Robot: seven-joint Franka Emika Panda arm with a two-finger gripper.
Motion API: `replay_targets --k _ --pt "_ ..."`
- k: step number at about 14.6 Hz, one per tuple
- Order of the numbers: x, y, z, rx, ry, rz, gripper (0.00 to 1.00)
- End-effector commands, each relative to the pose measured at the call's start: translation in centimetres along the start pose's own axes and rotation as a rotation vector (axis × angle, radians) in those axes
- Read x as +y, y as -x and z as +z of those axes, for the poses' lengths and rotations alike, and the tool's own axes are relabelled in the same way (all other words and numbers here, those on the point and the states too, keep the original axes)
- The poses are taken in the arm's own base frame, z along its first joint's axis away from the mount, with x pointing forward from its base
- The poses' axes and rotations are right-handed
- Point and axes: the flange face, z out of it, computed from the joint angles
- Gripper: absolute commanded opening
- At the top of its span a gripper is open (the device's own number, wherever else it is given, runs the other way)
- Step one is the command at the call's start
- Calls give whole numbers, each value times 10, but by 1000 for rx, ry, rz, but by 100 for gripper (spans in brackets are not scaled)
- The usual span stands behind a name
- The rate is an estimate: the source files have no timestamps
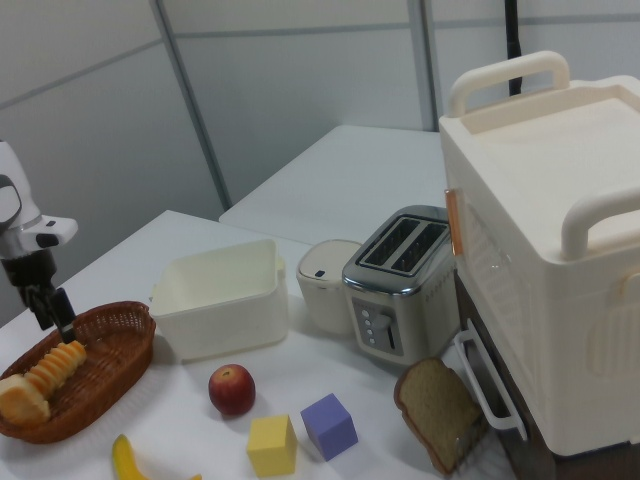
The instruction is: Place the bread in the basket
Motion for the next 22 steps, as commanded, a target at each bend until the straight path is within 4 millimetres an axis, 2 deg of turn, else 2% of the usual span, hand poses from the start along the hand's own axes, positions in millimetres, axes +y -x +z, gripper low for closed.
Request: replay_targets --k 1,4,5,6,8,9,10,13,14,17,22 --pt "58 -16 -40 -11 26 28 100" --pt "143 -40 -79 -41 4 39 100" --pt "186 -48 -95 -50 -7 44 100" --pt "238 -55 -112 -64 -26 43 100" --pt "292 -58 -122 -80 -46 19 100" --pt "333 -59 -130 -66 -67 17 100" --pt "365 -62 -129 -66 -79 19 100" --pt "413 -70 -121 -63 -87 38 100" --pt "429 -67 -125 -51 -94 44 100" --pt "442 -65 -134 -30 -96 65 100" --pt "442 -64 -135 -29 -101 67 100"
